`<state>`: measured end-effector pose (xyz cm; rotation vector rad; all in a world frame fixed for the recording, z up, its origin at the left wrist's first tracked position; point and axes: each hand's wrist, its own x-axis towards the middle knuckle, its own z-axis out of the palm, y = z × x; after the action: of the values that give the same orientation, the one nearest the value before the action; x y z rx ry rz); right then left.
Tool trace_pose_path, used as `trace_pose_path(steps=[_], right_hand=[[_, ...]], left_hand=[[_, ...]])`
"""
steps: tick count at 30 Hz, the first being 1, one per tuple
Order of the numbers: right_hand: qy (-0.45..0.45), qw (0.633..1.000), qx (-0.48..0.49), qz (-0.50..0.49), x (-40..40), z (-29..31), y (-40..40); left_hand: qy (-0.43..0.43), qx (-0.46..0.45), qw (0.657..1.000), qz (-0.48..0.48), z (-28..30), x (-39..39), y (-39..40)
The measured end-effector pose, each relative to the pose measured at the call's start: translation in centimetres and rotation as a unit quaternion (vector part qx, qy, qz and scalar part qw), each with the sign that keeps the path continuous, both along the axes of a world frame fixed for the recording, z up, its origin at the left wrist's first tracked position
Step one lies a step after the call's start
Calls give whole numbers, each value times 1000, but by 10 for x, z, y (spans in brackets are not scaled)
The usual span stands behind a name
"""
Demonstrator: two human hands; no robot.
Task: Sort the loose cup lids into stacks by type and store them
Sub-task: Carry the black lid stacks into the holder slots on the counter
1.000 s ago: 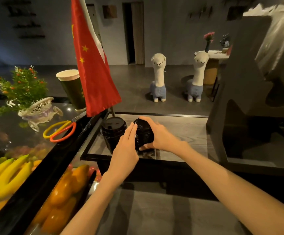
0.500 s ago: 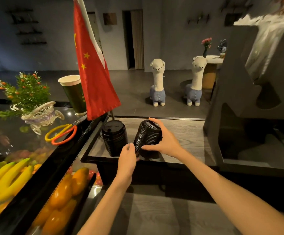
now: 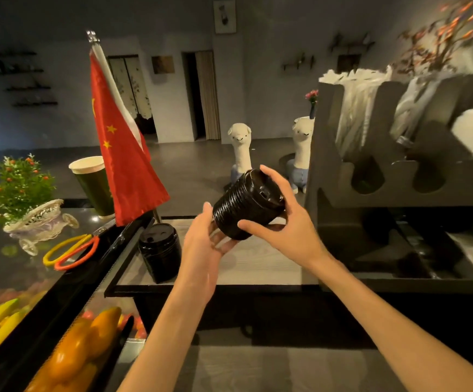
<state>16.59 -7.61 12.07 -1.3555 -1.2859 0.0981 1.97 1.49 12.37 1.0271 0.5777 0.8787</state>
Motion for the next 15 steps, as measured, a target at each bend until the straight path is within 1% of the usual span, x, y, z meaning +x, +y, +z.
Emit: trace_pose_path(steps=[5, 10, 12, 15], right_hand=[[-63, 995, 61, -49, 13, 56, -64], [-141, 982, 49, -115, 55, 112, -136], [-173, 974, 30, -144, 77, 133, -164], [-214, 962, -6, -172, 108, 158, -183]], left_hand=[[-41, 102, 993, -42, 52, 22, -49], [-57, 148, 981, -110, 99, 68, -95], [-53, 156, 978, -131, 114, 95, -113], [-49, 125, 980, -149, 134, 127, -132]])
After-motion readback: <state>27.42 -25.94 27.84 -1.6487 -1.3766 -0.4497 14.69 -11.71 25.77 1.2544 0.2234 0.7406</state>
